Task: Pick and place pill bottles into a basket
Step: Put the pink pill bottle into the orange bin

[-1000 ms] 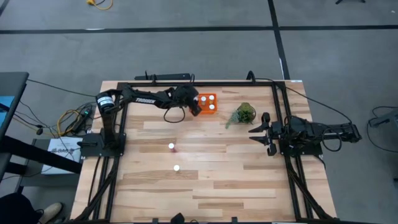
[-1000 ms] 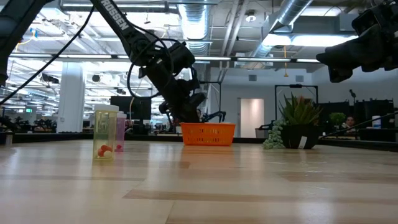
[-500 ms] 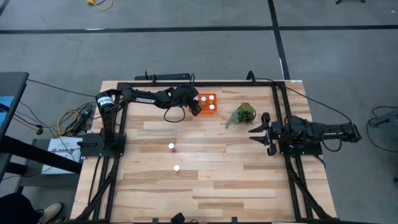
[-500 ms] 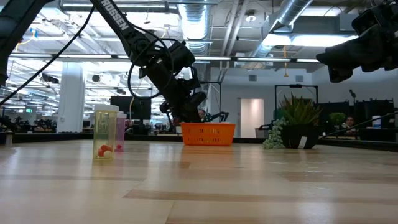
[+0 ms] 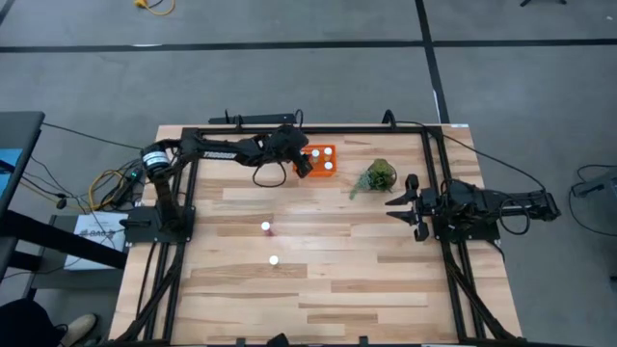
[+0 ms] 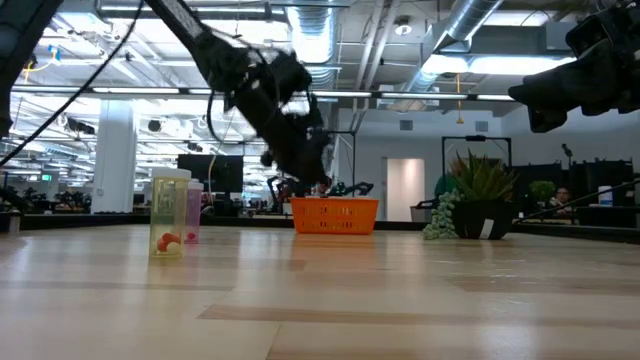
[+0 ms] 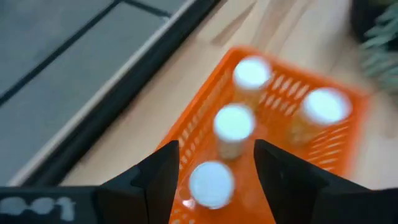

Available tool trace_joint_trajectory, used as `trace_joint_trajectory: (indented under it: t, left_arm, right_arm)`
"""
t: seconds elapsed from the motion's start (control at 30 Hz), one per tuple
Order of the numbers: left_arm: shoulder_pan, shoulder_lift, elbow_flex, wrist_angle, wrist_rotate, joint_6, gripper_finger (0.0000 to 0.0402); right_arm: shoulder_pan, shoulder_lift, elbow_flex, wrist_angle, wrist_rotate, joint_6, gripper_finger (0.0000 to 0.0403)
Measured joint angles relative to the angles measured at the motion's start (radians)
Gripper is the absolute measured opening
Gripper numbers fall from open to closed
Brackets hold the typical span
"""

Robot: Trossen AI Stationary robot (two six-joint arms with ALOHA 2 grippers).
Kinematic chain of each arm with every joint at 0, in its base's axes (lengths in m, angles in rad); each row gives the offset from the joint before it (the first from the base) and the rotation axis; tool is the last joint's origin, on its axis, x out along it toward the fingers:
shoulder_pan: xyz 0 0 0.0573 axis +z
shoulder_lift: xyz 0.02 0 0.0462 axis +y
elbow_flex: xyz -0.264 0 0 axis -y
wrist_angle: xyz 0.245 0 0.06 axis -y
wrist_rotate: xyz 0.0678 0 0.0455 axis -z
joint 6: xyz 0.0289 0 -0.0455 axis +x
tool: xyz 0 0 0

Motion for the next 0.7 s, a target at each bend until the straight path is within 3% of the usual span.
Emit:
trace_joint_trajectory:
  t: [0.2, 0.37, 0.7]
  left_arm:
    - [-0.073, -0.154, 0.035, -0.166, -0.008, 0.029, 0.0198]
    - [-0.205, -0.309, 0.026, -0.394, -0.012, 0.016, 0.0198]
    - [-0.567, -0.453, -0.080, -0.641, -0.187, -0.296, 0.0198]
  right_arm:
    - [0.000, 0.000, 0.000, 0.000, 0.000, 0.000, 0.0121]
    - [0.000, 0.000, 0.000, 0.000, 0.000, 0.000, 0.0121]
    - [0.000, 0.000, 0.000, 0.000, 0.000, 0.000, 0.0121]
